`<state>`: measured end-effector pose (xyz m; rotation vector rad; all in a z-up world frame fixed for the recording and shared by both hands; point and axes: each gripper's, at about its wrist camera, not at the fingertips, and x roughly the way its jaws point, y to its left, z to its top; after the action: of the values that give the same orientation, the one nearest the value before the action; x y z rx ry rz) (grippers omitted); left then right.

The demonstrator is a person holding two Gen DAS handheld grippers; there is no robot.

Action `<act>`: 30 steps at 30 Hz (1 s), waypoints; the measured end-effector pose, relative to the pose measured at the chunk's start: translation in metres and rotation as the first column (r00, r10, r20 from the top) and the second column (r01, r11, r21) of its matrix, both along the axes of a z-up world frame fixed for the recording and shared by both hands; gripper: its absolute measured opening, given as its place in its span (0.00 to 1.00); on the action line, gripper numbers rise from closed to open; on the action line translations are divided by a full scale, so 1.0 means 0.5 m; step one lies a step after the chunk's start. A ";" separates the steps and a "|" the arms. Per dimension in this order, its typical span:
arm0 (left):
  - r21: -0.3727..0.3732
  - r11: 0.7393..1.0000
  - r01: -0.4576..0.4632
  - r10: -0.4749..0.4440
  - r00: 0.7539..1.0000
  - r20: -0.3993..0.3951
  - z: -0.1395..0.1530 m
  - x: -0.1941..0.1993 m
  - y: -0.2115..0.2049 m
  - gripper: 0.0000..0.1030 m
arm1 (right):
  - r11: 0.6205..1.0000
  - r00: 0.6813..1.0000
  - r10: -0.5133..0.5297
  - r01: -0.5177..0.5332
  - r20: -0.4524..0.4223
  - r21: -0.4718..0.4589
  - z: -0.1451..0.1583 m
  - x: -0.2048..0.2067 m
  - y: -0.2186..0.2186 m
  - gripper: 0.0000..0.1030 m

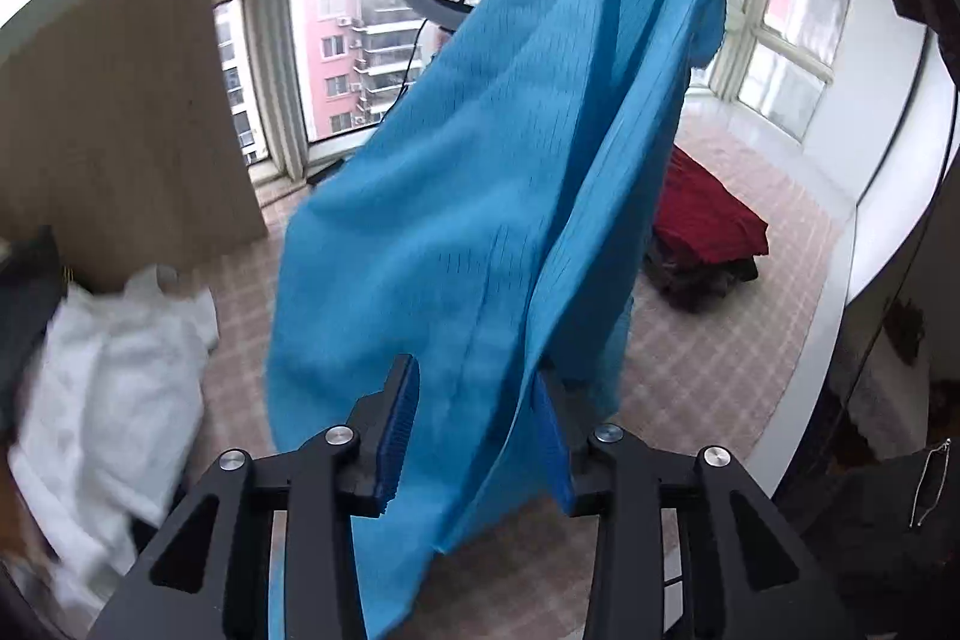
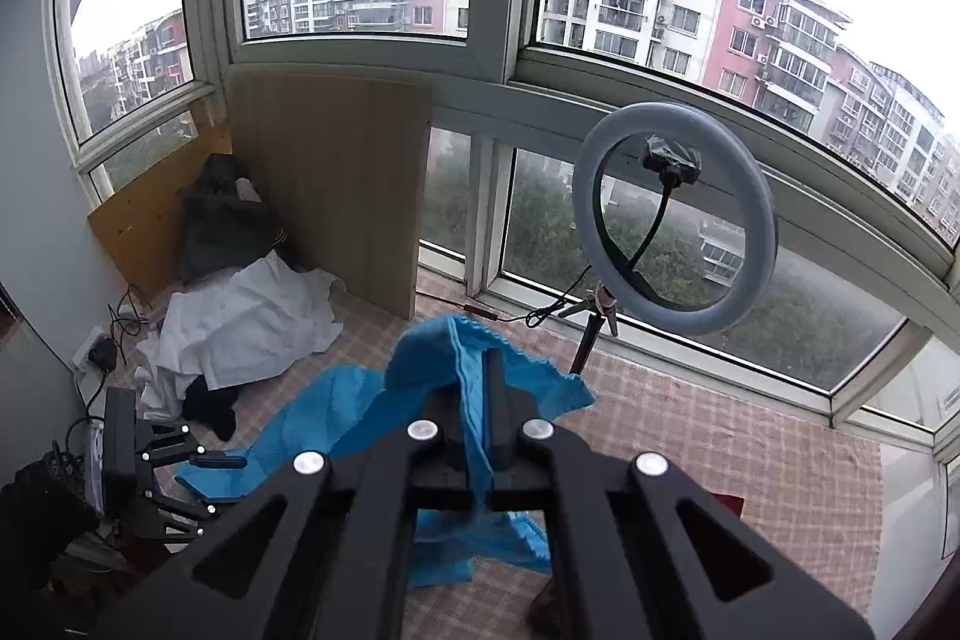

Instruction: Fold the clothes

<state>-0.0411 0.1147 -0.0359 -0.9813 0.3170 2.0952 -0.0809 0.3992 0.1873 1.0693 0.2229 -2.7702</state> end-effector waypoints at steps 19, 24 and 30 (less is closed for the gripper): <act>0.093 0.996 -0.013 -0.002 0.987 0.164 -0.169 0.114 0.130 0.32 | 0.990 0.979 -0.142 0.140 0.148 0.023 -0.118 0.001 0.256 0.01; 0.035 0.998 -0.050 0.047 0.994 0.095 -0.111 0.115 0.073 0.34 | 0.981 0.964 -0.183 0.192 0.192 -0.033 -0.162 -0.005 0.345 0.01; -0.140 0.989 -0.044 0.044 0.999 -0.001 -0.142 0.106 0.084 0.35 | 0.983 0.969 -0.156 0.171 0.192 -0.065 -0.179 -0.016 0.368 0.01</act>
<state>0.0120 0.1567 -0.1067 -1.0808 0.4499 2.1344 -0.0888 0.5834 0.0980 1.3730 -0.0023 -2.7671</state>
